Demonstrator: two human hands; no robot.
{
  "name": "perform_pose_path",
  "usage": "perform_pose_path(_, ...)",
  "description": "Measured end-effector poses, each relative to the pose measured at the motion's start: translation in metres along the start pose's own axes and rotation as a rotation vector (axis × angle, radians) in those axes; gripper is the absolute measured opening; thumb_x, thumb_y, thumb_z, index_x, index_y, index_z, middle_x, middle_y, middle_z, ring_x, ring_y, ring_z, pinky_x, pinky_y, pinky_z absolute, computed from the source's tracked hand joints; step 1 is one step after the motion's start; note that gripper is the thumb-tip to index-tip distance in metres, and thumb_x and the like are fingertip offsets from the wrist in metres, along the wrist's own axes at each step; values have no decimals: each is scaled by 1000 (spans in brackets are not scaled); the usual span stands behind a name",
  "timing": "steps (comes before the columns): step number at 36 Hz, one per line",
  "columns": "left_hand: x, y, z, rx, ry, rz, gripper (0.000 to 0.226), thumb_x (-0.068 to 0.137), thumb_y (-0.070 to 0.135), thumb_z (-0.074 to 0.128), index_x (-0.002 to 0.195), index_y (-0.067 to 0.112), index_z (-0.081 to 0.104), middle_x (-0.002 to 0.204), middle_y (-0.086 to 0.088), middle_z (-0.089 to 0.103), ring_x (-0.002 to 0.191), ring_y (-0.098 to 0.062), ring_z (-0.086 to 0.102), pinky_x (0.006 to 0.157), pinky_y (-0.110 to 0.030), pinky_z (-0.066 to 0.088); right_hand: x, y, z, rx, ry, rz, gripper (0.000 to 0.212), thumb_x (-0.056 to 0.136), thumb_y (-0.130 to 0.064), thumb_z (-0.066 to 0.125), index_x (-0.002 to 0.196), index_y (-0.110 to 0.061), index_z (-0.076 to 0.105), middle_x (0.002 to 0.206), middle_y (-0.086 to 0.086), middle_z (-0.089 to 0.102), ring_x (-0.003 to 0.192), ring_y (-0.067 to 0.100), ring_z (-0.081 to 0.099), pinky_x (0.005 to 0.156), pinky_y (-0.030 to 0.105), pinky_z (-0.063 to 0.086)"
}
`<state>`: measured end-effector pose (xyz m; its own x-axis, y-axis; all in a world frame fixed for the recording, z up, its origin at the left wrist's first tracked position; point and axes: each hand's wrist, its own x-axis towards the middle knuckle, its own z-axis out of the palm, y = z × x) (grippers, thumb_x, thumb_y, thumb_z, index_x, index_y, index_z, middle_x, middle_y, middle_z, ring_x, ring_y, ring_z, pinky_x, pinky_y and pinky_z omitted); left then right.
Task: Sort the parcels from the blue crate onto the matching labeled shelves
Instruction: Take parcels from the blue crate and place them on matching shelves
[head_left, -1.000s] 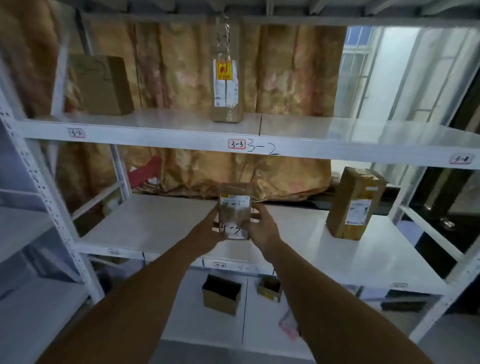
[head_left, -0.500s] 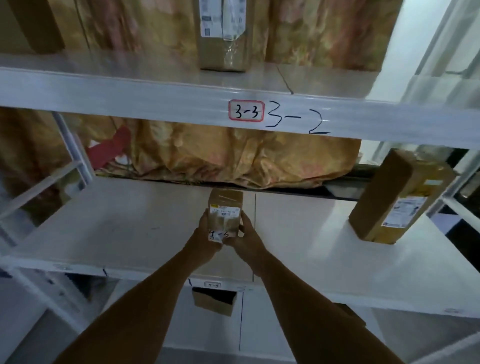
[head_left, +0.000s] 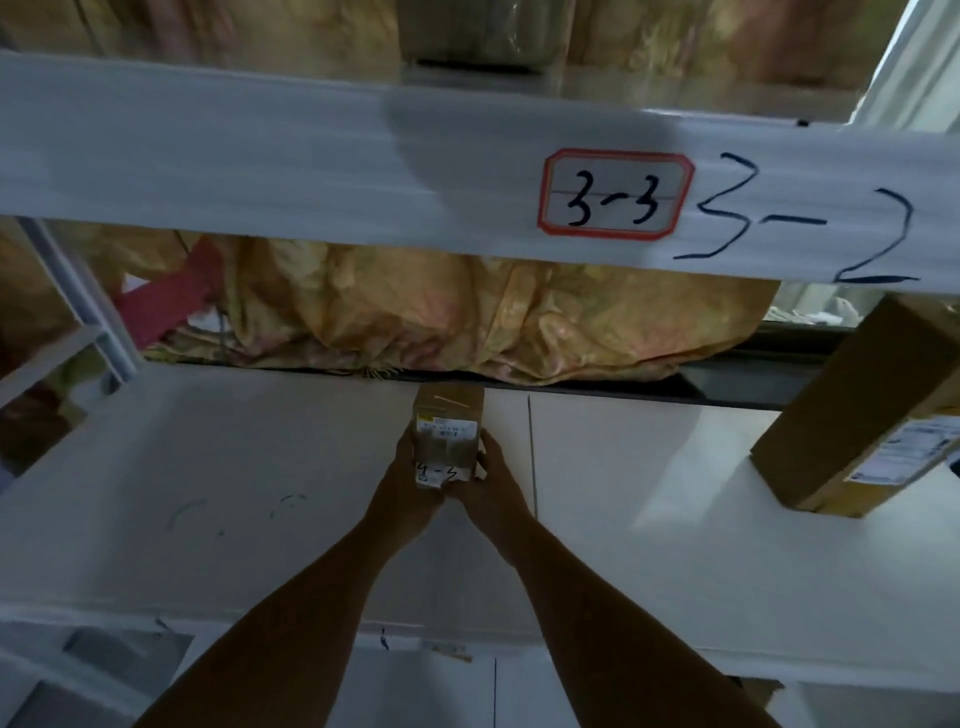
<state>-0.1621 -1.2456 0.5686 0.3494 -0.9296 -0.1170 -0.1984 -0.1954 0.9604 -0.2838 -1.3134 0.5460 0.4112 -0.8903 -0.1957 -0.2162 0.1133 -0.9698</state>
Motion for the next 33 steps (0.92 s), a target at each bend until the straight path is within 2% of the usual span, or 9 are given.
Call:
perform_pose_path(3,6,7,0,47,16,32,88,84,4,77,155,23,29,140,0,53,124,-21,57,104,-42,50,4,-6,0,-23,38,-7,97,62,-35,80,150,-39,40,136,-6,63,121,25,65,96,53,58)
perform_pose_path(7,38,-15,-4,-26,0,98,94,71,2,79,153,17,35,133,-9,62,120,-33,63,91,-53,58,31,9,3,-23,47,-3,97,64,-32,79,151,-40,39,135,-7,63,118,25,65,92,53,60)
perform_pose_path(10,38,-7,-5,-49,26,71,93,78,-22,70,150,18,27,126,4,57,118,-23,61,80,-23,58,52,24,7,-45,30,0,94,62,-35,73,151,-37,41,132,-6,67,116,24,68,90,53,61)
perform_pose_path(13,45,-13,0,1,41,107,85,79,-30,62,138,21,29,117,10,55,103,0,67,73,-16,56,46,11,7,-52,30,27,92,59,-36,70,148,-31,45,128,-4,69,112,22,69,92,51,60)
perform_pose_path(19,50,-20,3,17,47,28,90,71,-12,76,136,28,28,120,2,57,110,-19,62,88,-32,58,35,-1,3,-103,6,96,71,66,-28,70,134,-35,50,122,-5,70,111,23,68,97,48,58)
perform_pose_path(21,51,-21,0,11,53,-13,103,61,5,76,150,20,26,129,-5,55,122,-29,59,98,-51,55,37,-3,1,-124,2,111,77,66,-30,71,139,-30,48,127,-2,68,115,25,66,101,51,55)
perform_pose_path(24,73,-55,-3,15,33,-60,120,51,23,80,156,18,23,140,-11,56,125,-31,59,98,-60,53,31,-13,-2,-158,-18,158,91,69,-30,74,152,-20,37,143,6,60,125,30,61,107,51,51)
perform_pose_path(28,51,-28,-6,206,68,-173,110,66,16,78,159,16,20,147,-14,48,132,-35,52,104,-49,52,8,-33,-10,-257,-20,221,88,94,-19,72,163,-14,17,161,13,39,143,35,45,116,46,42)
perform_pose_path(33,-2,27,-10,685,0,-104,68,98,35,60,157,19,29,152,-9,41,138,-27,42,108,-39,44,-27,-57,-31,-687,-34,126,68,106,-41,51,162,-14,23,164,12,35,148,32,39,116,40,36)
